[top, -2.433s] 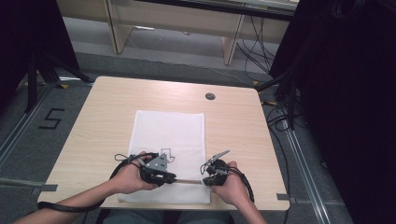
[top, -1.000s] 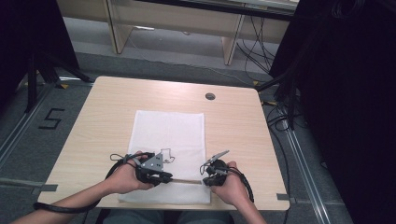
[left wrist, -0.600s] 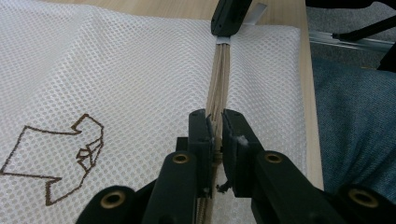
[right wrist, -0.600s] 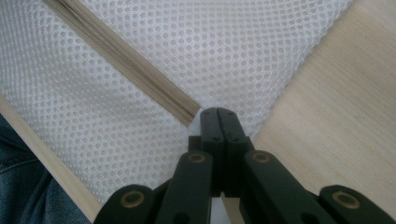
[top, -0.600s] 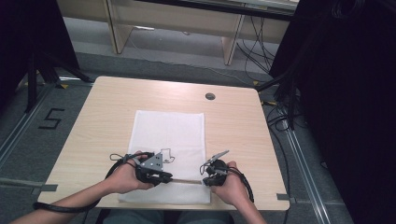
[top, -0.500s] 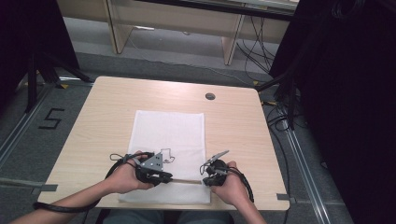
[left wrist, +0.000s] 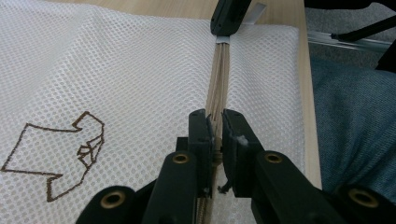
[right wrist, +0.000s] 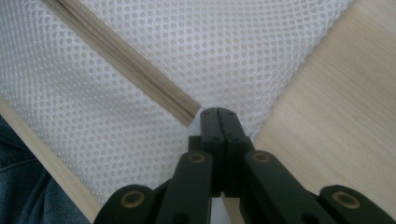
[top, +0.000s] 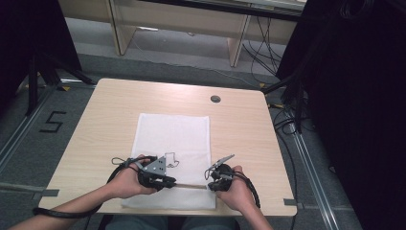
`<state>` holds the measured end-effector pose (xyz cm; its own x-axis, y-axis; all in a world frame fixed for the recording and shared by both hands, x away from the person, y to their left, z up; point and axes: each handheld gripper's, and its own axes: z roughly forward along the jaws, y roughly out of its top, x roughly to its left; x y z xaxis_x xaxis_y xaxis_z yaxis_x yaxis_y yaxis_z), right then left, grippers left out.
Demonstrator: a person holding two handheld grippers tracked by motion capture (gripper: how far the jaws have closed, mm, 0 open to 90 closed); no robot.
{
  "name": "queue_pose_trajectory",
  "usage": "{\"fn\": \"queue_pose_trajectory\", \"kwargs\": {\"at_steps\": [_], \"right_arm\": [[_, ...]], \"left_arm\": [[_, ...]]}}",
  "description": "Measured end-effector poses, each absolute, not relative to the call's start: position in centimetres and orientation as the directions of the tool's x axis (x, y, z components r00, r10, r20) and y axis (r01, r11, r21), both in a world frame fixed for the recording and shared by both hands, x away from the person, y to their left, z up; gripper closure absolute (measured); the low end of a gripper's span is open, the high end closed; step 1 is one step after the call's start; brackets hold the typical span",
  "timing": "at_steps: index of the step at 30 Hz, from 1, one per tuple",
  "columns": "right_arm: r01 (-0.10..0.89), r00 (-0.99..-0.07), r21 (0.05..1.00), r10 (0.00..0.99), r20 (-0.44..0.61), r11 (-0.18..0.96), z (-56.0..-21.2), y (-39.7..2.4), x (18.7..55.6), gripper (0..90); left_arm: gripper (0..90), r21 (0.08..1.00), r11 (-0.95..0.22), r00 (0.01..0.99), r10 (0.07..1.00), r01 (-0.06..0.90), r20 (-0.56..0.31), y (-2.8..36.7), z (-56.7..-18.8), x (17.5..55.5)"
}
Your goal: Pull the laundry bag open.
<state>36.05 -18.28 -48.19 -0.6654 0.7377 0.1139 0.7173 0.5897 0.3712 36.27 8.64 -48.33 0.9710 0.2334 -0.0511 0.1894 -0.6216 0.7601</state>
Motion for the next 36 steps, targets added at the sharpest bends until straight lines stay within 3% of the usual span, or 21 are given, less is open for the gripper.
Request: {"fn": "queue_pose_trajectory", "kwargs": {"at_steps": [36], "right_arm": [[0.695,-0.683,0.389,0.725,0.093,0.605,-48.24,-18.34,36.16,90.0]], "left_arm": [[82.3,0.763,-0.619,0.970,0.239,0.189,-0.047,9.10,-48.16,36.21]]}}
